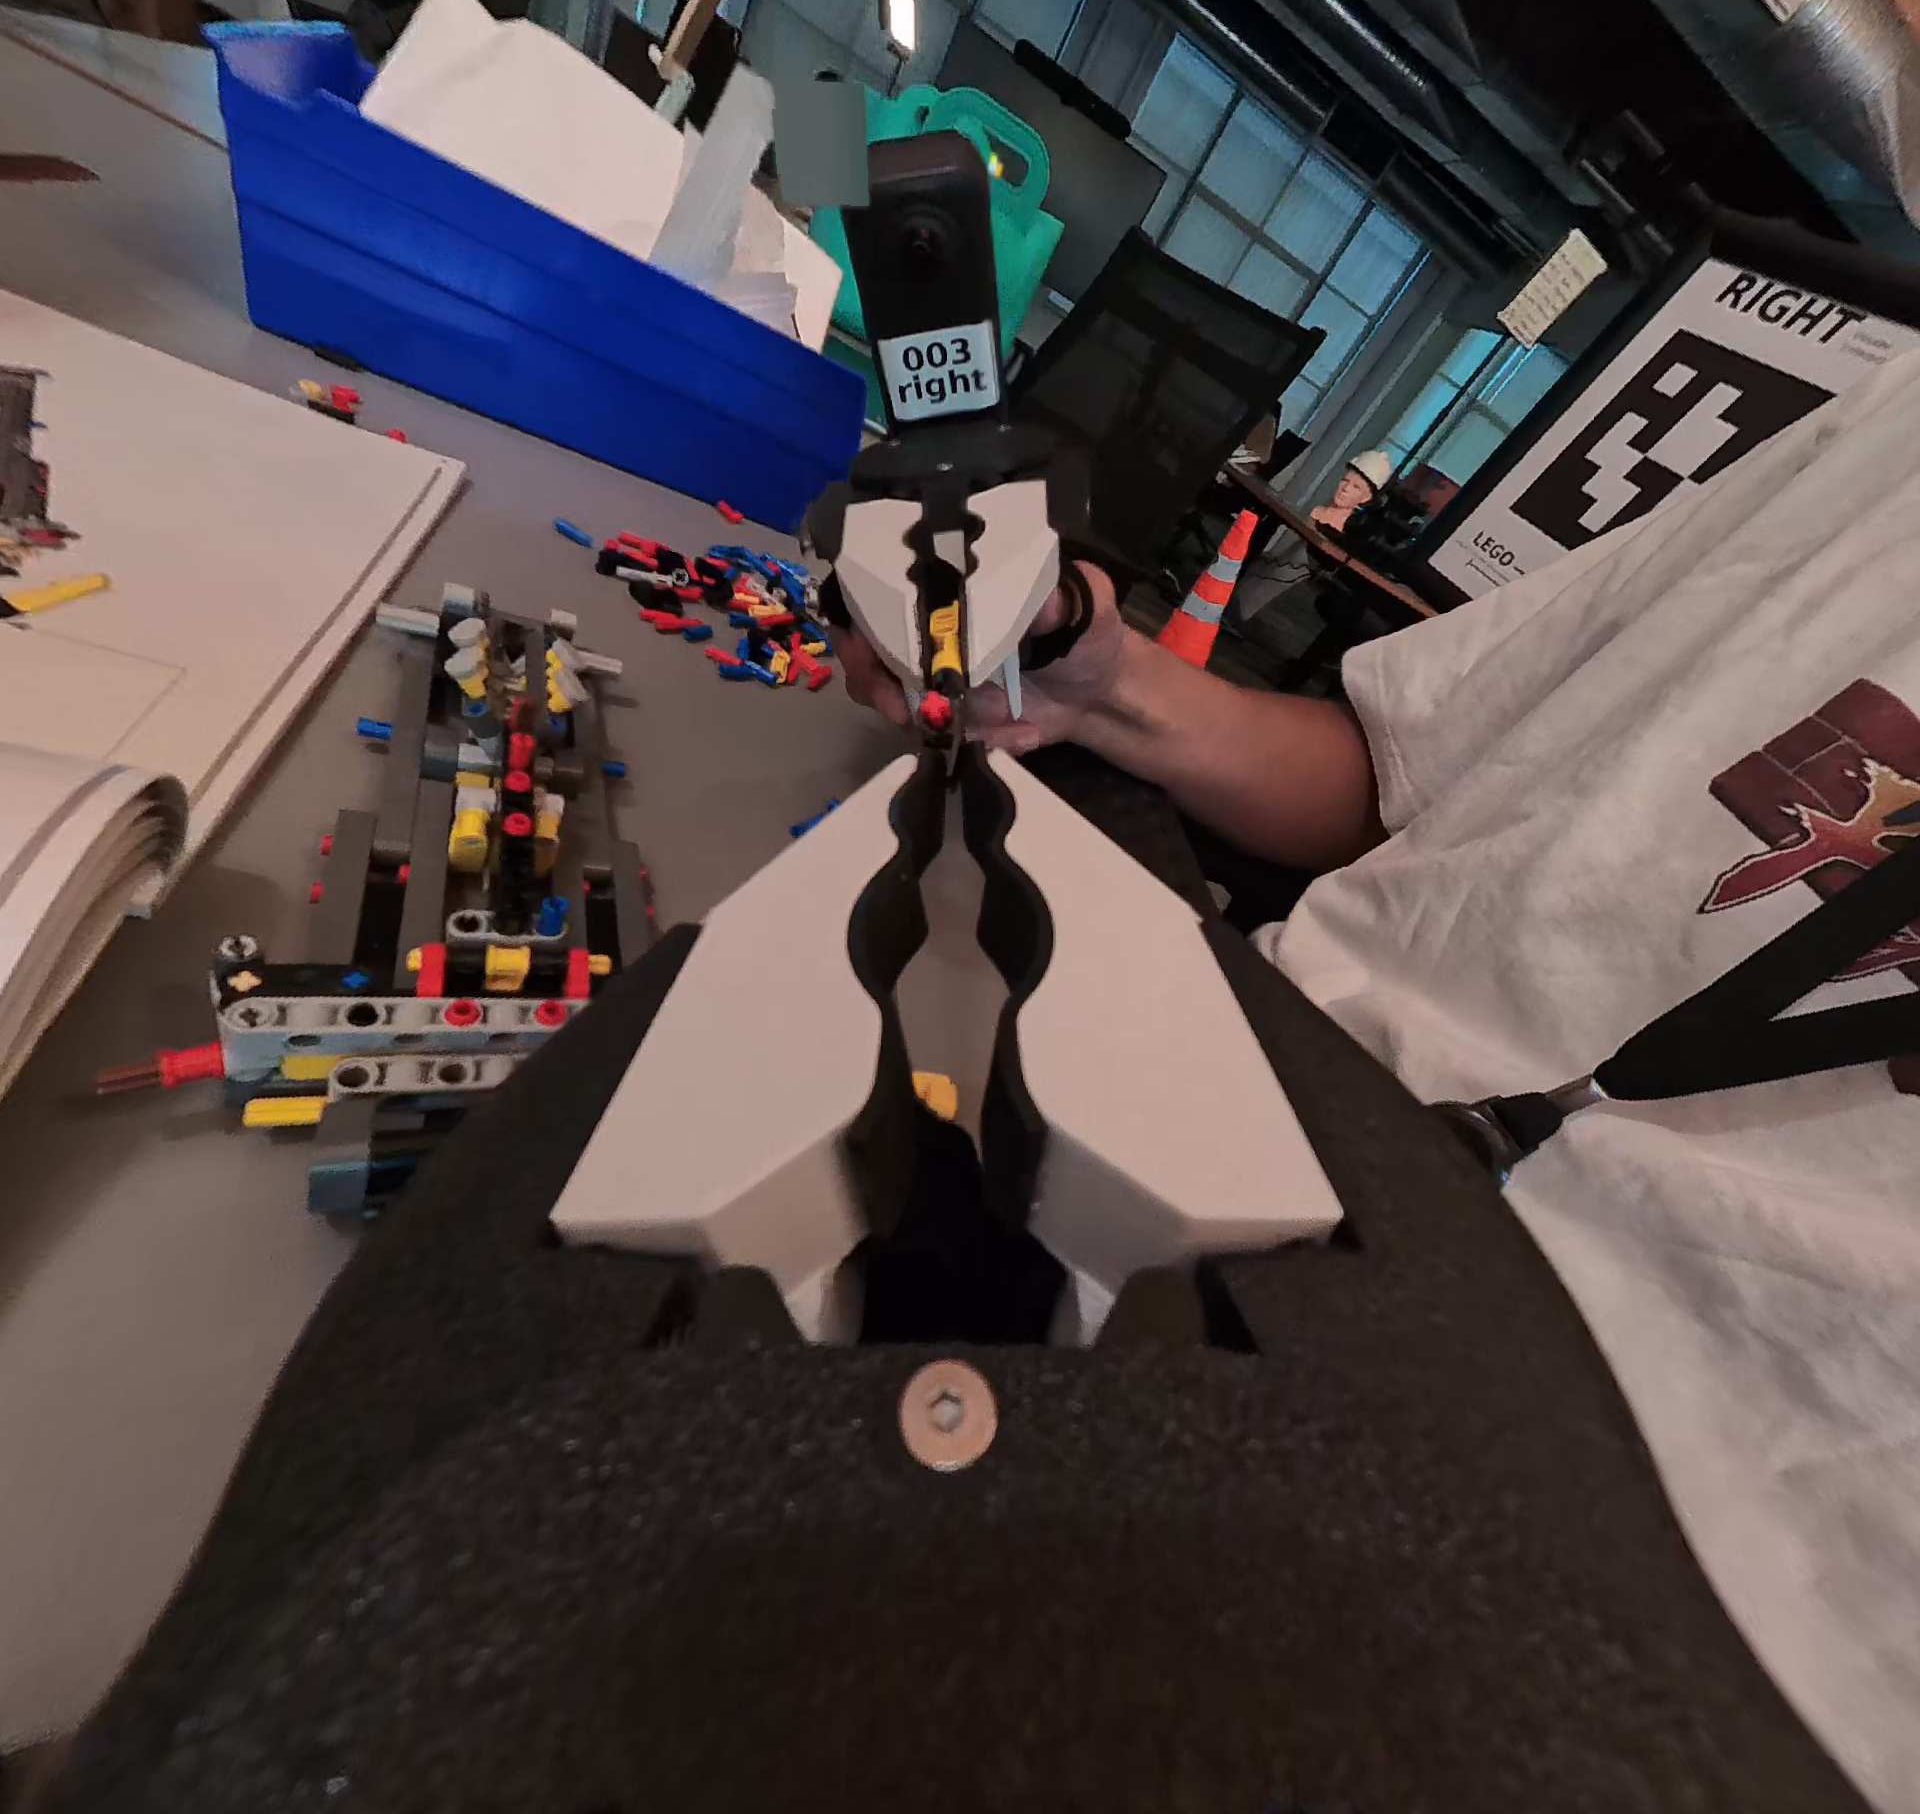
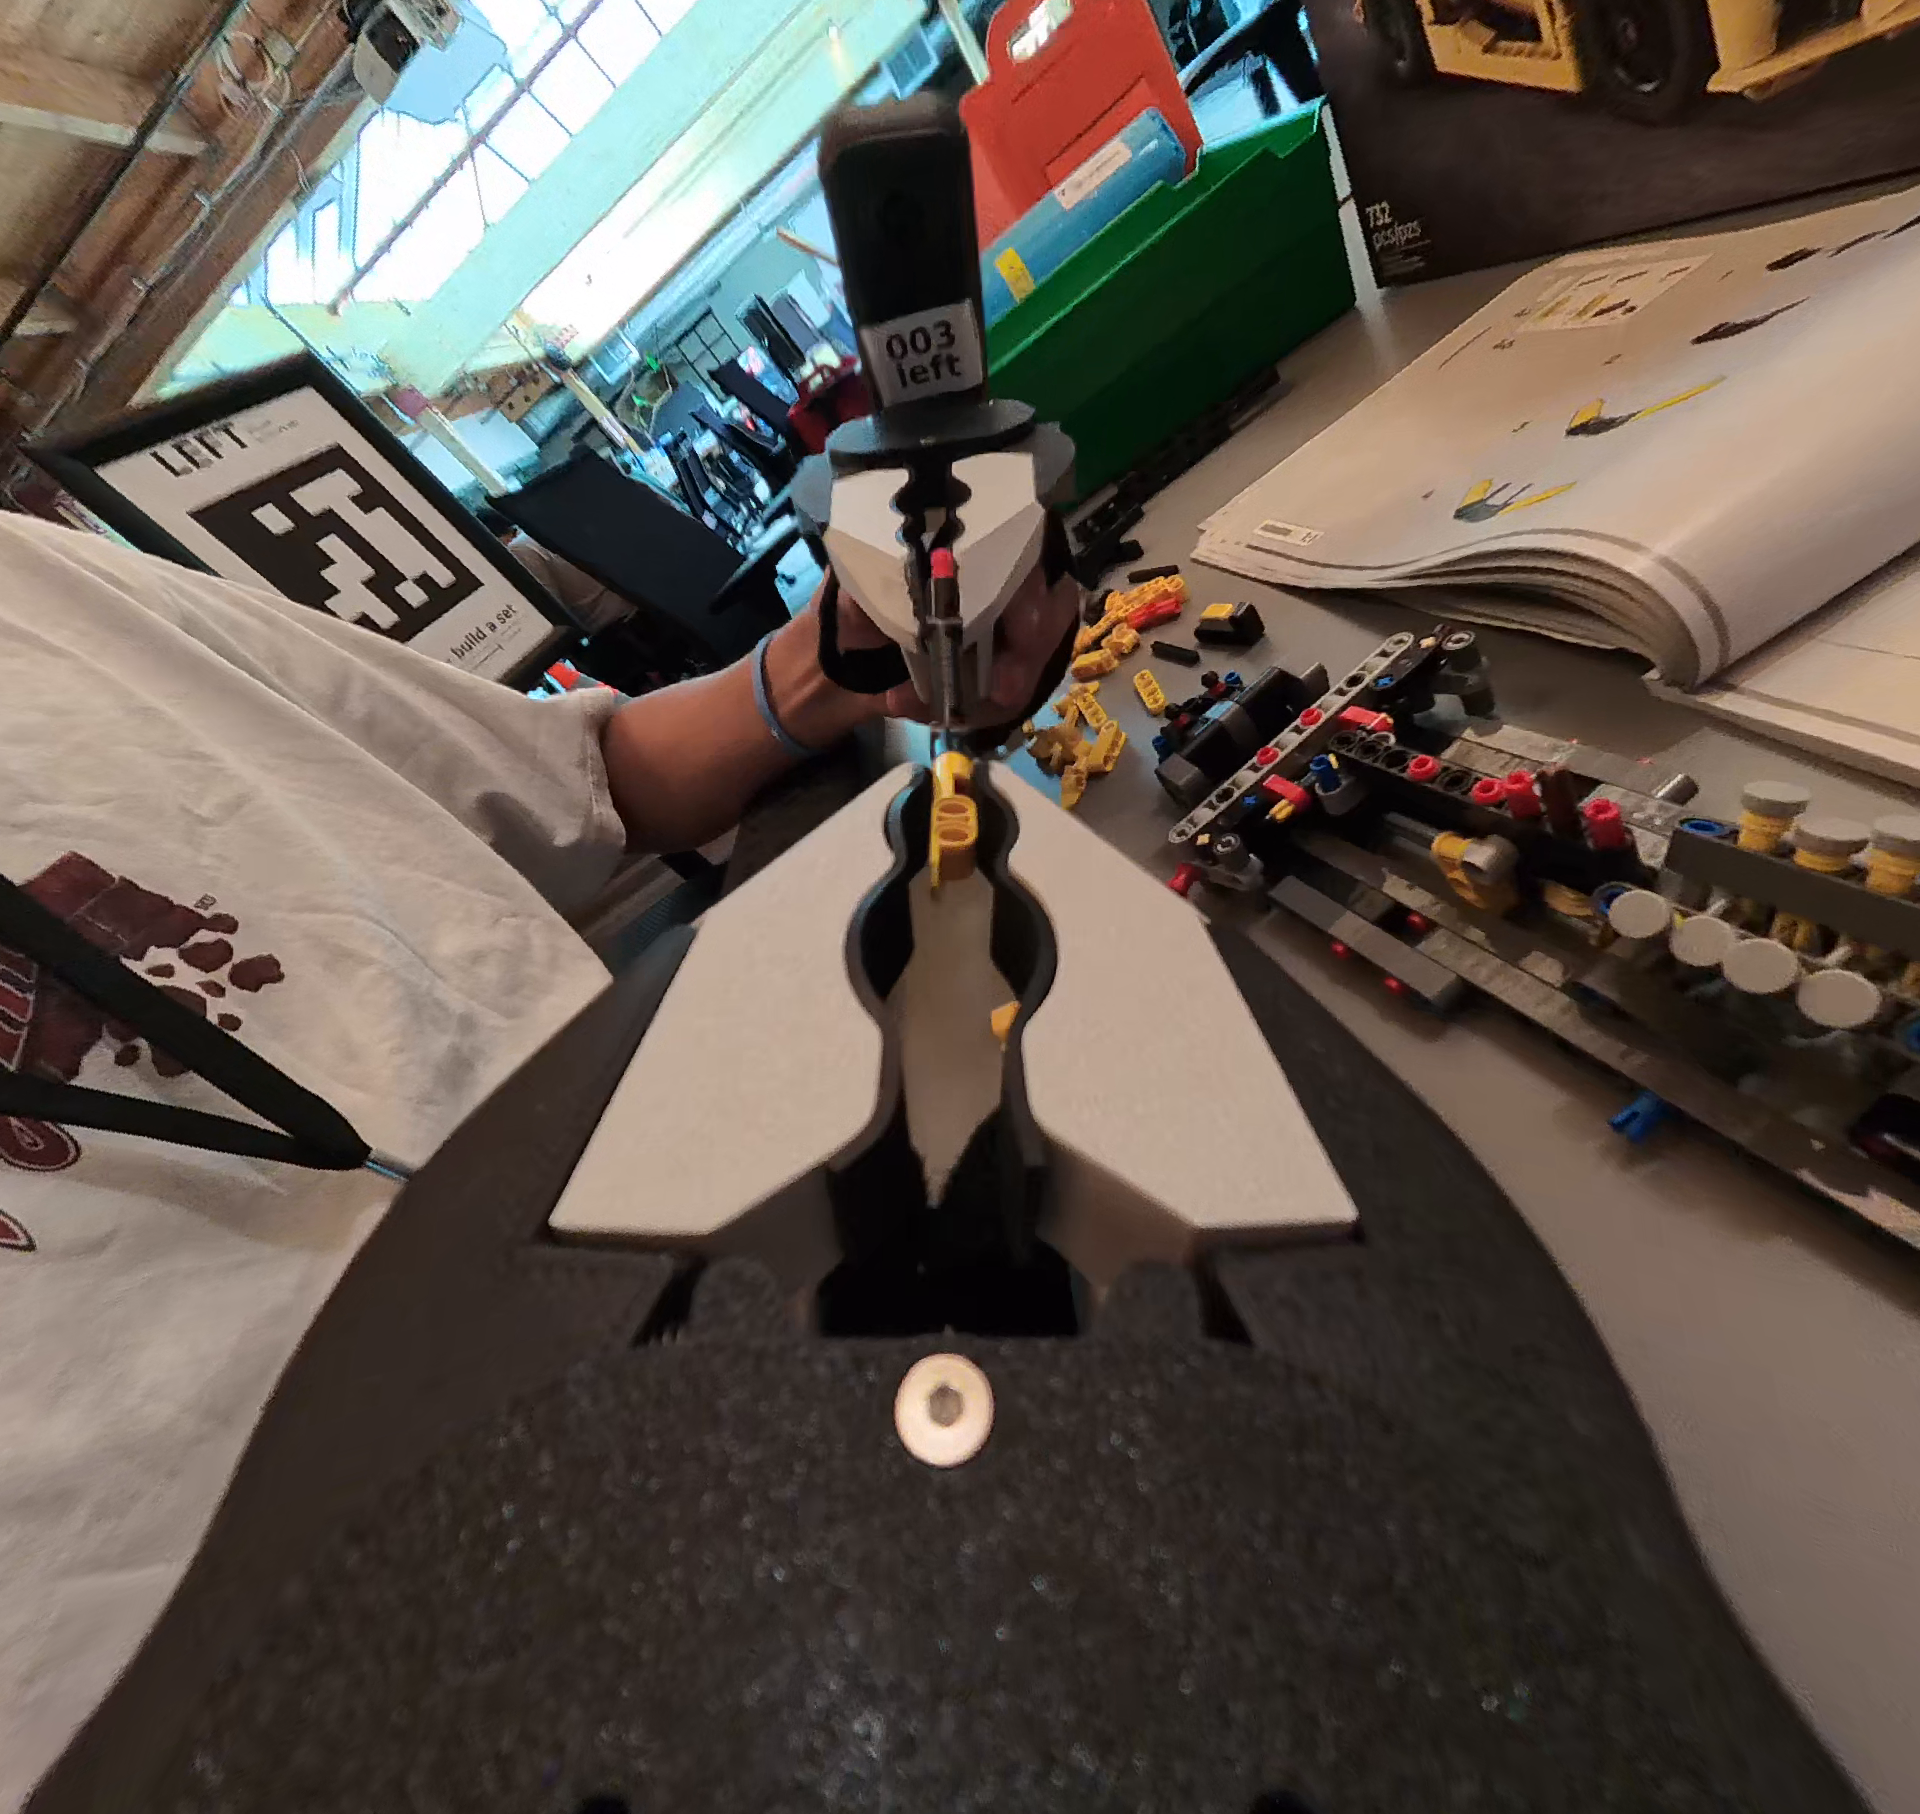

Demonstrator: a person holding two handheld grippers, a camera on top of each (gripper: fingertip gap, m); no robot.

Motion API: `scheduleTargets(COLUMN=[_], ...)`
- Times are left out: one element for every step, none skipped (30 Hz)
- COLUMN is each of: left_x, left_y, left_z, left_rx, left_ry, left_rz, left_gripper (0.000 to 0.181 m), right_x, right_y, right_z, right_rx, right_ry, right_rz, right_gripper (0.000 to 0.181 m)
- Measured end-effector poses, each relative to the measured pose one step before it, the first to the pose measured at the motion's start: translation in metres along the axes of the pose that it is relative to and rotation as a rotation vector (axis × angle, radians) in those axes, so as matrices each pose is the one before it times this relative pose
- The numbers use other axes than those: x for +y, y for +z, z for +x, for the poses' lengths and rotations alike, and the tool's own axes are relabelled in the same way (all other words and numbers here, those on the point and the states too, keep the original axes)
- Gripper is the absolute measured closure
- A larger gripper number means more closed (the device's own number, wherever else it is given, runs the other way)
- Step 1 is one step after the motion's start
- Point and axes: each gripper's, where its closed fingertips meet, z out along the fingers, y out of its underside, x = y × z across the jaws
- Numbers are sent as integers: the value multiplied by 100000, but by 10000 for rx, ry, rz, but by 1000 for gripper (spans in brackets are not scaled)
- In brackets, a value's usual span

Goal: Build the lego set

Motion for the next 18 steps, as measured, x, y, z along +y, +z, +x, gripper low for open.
scheduleTargets(left_x=[-396, -672, -855, -884, -889, -1057, -1114, -773, -361, -23, 138, 296, 454, 407, 364, 322, 315, 201], left_y=[-15, -55, -129, -189, -235, -220, -121, 91, 290, 430, 438, 392, 296, 183, 127, 81, 100, 94], left_z=[179, 366, 330, 13, -144, -56, 146, 175, 184, 335, 269, 79, -11, 8, -15, -71, -23, -8], left_rx=[-8, 136, 128, -58, -122, -74, 41, 60, 80, 192, 134, -21, -68, -39, -42, -90, -71, -61], left_ry=[161, 61, 8, 58, 64, 25, 9, -51, -107, -126, -14, 163, 206, 108, 7, 23, 90, 110], left_rz=[210, 383, 486, 517, 531, 659, 742, 564, 352, 160, 48, -70, -191, -177, -118, -92, -108, -81], left_gripper=[180, 181, 181, 181, 181, 181, 181, 181, 181, 181, 181, 181, 181, 181, 181, 181, 181, 181], right_x=[-543, -752, -896, -935, -825, -696, -341, 118, 380, 453, 347, -118, -450, -277, 0, 169, 340, 170], right_y=[-63, -71, -151, -179, -122, 90, 415, 799, 1027, 1002, 814, 517, 230, 76, 14, 32, 82, 57], right_z=[-131, 33, 245, 75, -196, -95, -4, -449, -508, -256, -339, -579, -457, 32, 102, -100, -92, 12], right_rx=[-76, 53, 208, 110, -84, -31, 18, -284, -348, -208, -303, -439, -302, 21, 51, -70, -65, 21], right_ry=[33, -47, -23, 91, 191, 343, 461, 385, 280, 255, 238, 201, 30, -117, -151, -34, 49, 36], right_rz=[333, 493, 602, 647, 627, 663, 584, 411, 282, 189, 157, 287, 351, 129, -100, -162, -212, -35], right_gripper=[175, 172, 165, 156, 152, 152, 151, 148, 144, 144, 144, 148, 153, 156, 158, 160, 160, 159])
